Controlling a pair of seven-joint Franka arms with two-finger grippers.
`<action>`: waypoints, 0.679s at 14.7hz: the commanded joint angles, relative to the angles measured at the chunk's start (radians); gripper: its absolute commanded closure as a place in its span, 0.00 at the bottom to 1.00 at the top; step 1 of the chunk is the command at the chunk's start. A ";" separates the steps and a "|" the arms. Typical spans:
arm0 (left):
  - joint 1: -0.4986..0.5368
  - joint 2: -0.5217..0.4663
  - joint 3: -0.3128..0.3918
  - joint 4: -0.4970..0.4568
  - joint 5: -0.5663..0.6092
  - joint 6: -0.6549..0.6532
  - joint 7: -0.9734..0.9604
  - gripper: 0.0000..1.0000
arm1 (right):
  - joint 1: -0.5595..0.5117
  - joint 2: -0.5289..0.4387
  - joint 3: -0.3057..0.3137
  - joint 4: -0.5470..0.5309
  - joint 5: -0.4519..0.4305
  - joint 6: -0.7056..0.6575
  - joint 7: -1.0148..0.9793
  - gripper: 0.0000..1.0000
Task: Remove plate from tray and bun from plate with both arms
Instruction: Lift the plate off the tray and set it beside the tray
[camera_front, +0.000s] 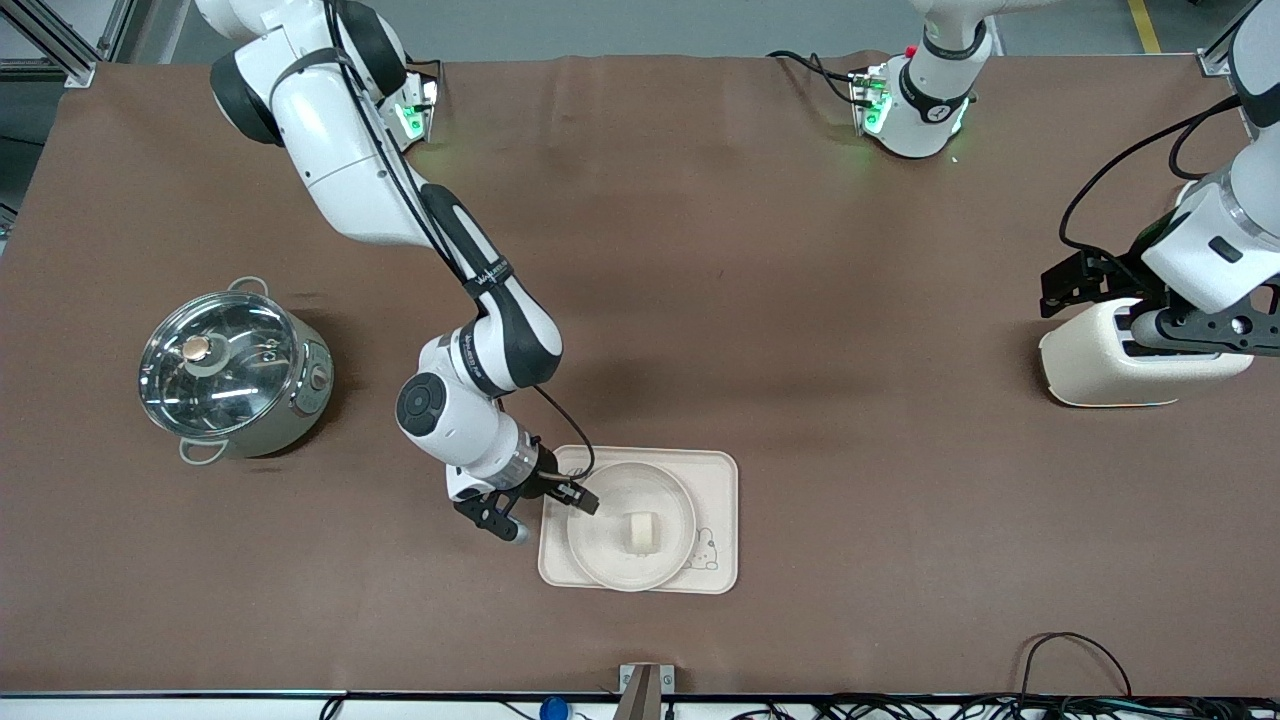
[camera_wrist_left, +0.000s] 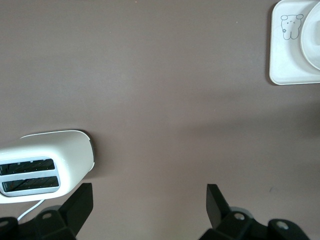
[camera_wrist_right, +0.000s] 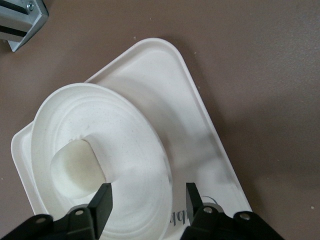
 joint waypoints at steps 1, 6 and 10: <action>-0.002 0.006 0.002 0.013 -0.001 0.002 0.000 0.00 | 0.001 0.032 -0.004 0.031 0.010 0.005 0.000 0.49; -0.003 0.004 0.002 0.013 -0.001 0.002 0.000 0.00 | 0.001 0.058 -0.006 0.032 0.009 0.033 -0.103 0.57; -0.003 0.007 0.002 0.013 -0.002 0.002 0.000 0.00 | -0.003 0.060 -0.008 0.032 0.009 0.033 -0.130 0.96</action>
